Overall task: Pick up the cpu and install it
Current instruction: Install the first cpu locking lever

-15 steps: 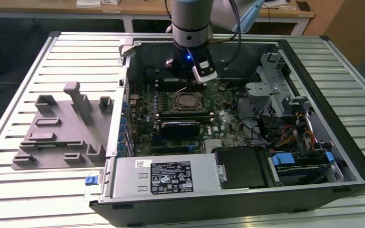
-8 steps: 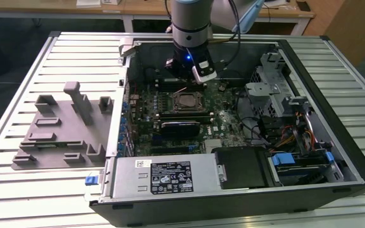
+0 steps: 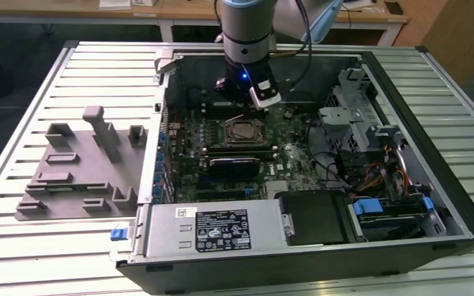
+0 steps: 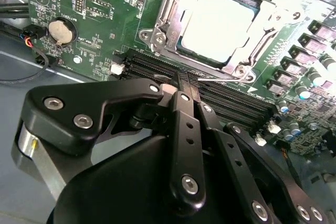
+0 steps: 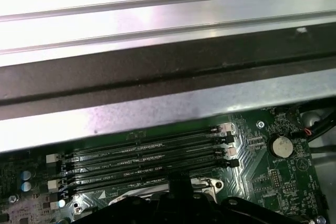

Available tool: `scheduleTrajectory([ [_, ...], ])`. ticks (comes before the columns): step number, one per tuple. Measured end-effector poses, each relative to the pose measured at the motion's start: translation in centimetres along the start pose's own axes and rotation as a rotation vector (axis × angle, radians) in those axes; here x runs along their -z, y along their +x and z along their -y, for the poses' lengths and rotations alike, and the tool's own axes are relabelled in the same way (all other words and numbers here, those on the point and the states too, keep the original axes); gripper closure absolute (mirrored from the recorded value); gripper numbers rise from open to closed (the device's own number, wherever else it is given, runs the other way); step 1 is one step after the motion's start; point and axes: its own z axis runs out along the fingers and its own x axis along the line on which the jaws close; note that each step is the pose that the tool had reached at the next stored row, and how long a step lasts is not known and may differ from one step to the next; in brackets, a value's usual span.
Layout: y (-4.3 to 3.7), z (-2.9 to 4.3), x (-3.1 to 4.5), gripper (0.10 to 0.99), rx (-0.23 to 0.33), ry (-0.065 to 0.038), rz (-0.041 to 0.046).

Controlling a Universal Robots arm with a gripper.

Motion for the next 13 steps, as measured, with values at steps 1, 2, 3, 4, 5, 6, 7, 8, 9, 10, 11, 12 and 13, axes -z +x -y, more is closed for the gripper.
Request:
scheduleTrajectory([
  [1, 0.01, -0.02, -0.04, 0.980, 0.001, 0.001, 0.0029],
  [2, 0.01, -0.04, -0.07, 0.980, 0.001, 0.003, 0.0059],
  [3, 0.02, -0.05, -0.08, 0.980, 0.002, 0.007, 0.0073],
  [4, 0.01, -0.04, -0.08, 0.980, 0.002, 0.008, 0.0074],
  [5, 0.01, -0.04, -0.07, 0.980, 0.002, 0.008, 0.0074],
  [6, 0.02, -0.04, -0.07, 0.980, 0.002, 0.008, 0.0074],
  [7, 0.03, -0.04, -0.07, 0.980, 0.002, 0.009, 0.0080],
  [8, 0.08, -0.04, -0.09, 0.980, 0.002, 0.009, 0.0098],
  [9, 0.14, -0.05, -0.13, 0.980, 0.003, 0.010, 0.0129],
  [10, 0.19, -0.05, -0.19, 0.980, 0.004, 0.010, 0.0156],
  [11, 0.24, -0.07, -0.24, 0.980, 0.004, 0.010, 0.0174],
  [12, 0.31, -0.11, -0.30, 0.980, 0.004, 0.010, 0.0192],
  [13, 0.39, -0.15, -0.36, 0.980, 0.005, 0.009, 0.0205],
])
